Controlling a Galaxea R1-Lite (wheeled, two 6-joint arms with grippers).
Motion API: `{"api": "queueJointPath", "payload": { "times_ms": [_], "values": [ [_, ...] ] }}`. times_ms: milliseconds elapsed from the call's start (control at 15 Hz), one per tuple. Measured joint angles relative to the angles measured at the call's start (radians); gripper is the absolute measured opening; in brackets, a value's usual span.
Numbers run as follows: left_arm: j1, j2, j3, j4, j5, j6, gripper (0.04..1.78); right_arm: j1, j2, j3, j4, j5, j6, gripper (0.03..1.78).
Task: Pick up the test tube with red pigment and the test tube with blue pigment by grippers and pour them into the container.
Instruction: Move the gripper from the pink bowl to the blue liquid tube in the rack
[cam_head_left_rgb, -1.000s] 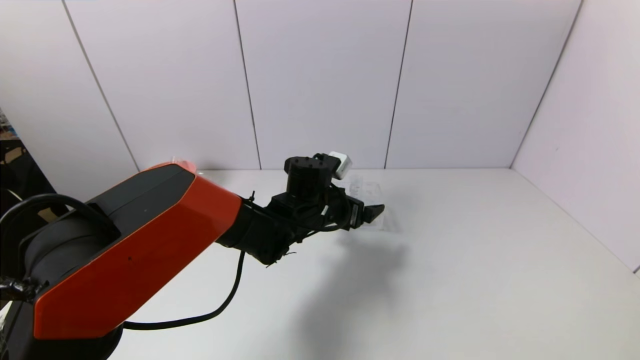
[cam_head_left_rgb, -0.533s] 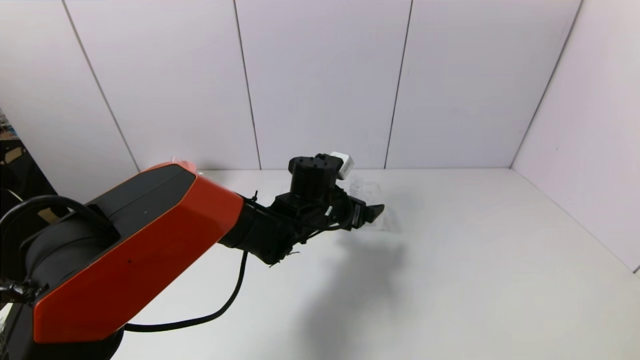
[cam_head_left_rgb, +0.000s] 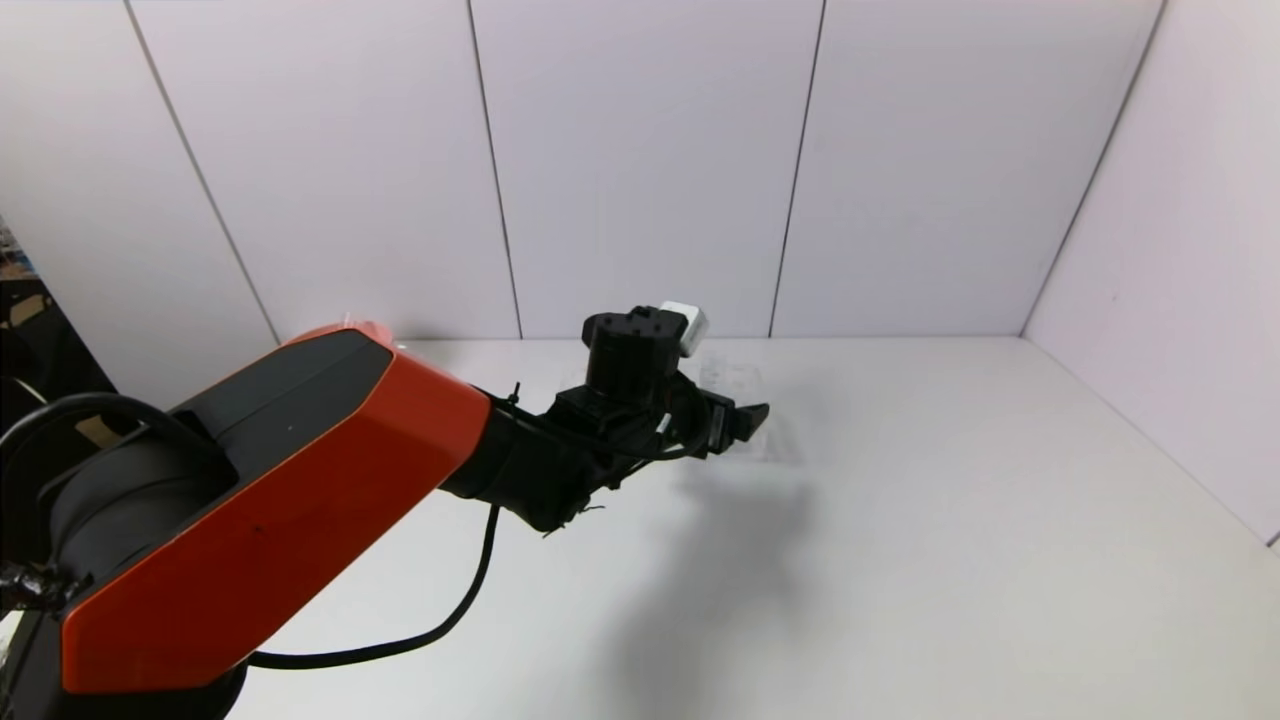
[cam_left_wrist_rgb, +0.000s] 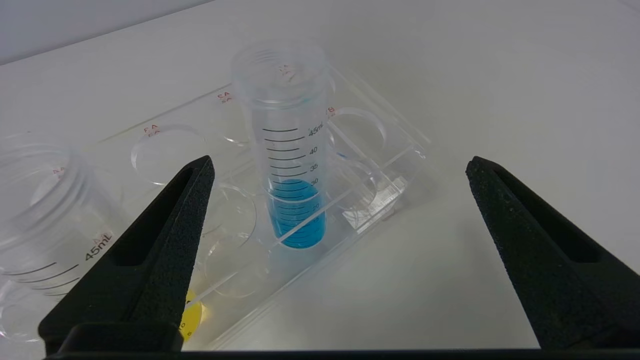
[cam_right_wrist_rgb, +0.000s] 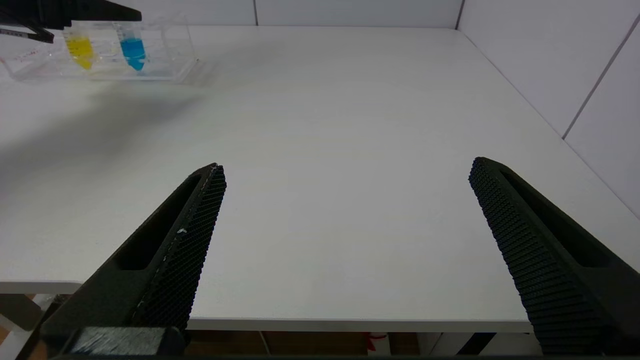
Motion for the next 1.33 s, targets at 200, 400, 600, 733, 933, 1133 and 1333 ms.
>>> {"api": "queueJointPath", "payload": {
  "times_ms": [200,400,600,733,933,1133,1333],
  "values": [
    [-0.019,-0.004,-0.009,0.005,0.039,-0.024,1.76,0.000,0.000,0.000,0.000,0.000,0.000,1.77],
    [-0.031,-0.004,-0.049,0.056,0.087,-0.042,1.76,0.000,0.000,0.000,0.000,0.000,0.000,1.77],
    [-0.038,0.001,-0.104,0.102,0.116,-0.077,1.76,0.000,0.000,0.000,0.000,0.000,0.000,1.77],
    [-0.042,0.007,-0.136,0.139,0.138,-0.095,1.76,0.000,0.000,0.000,0.000,0.000,0.000,1.77],
    [-0.043,0.021,-0.183,0.171,0.167,-0.114,1.76,0.000,0.000,0.000,0.000,0.000,0.000,1.77],
    [-0.043,0.037,-0.221,0.197,0.186,-0.130,1.76,0.000,0.000,0.000,0.000,0.000,0.000,1.77],
    [-0.043,0.056,-0.246,0.217,0.188,-0.131,1.76,0.000,0.000,0.000,0.000,0.000,0.000,1.77]
  ]
}}
